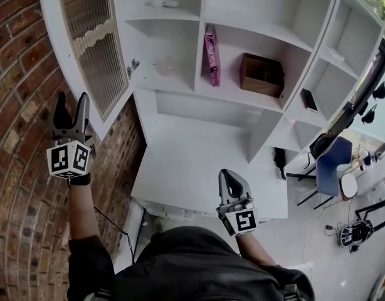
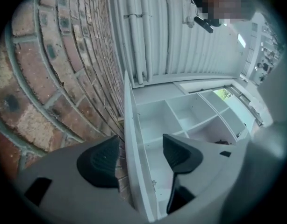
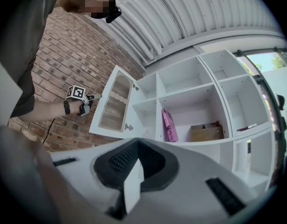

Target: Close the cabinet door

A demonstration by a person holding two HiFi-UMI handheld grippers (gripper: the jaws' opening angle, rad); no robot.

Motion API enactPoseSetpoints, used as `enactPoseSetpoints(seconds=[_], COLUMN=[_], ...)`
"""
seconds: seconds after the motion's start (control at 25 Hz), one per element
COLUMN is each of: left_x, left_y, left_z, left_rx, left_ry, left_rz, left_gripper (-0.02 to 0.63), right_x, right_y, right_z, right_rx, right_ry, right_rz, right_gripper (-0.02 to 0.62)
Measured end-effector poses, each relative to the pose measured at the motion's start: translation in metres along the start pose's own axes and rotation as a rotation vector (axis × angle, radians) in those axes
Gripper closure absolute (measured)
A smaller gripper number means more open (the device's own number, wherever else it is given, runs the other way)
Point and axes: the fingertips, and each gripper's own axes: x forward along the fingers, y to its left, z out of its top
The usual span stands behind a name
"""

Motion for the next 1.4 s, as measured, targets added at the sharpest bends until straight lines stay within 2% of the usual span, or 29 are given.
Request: enactPoseSetpoints(seconds=[0.4, 0.8, 0.96, 1.08, 1.4], left_x=[0.048, 0.067, 0.067, 0.067, 0.067], left_y=[0.020, 0.019, 0.023, 0.027, 0.019], left_z=[0.014, 0.028, 0.031, 0.031, 0.034], left_rx=[0.035, 0.065, 0.070, 0.078, 0.053], left_ry=[-0.053, -0.075, -0.066, -0.045, -0.030], left_rz=[-0.007, -0.026, -0.012, 0.007, 0.015], left_gripper=[0.362, 0.423, 0.447, 0.499, 0.506], right_x=[0.019, 0.021, 0.019, 0.017, 0.015], right_y=[-0.011, -0.015, -0.017, -0.019, -0.019], right_z=[-0.004, -0.013, -0.015, -0.016, -0.021], right_rx=[0.006, 0.020, 0.025, 0.027, 0.034], right_ry=[-0.002, 0.010, 0.015, 0.017, 0.028], right_rz=[-0.032, -0.042, -0.047, -0.047, -0.036], right_gripper=[0.595, 0.595, 0.595, 0.595, 0.595])
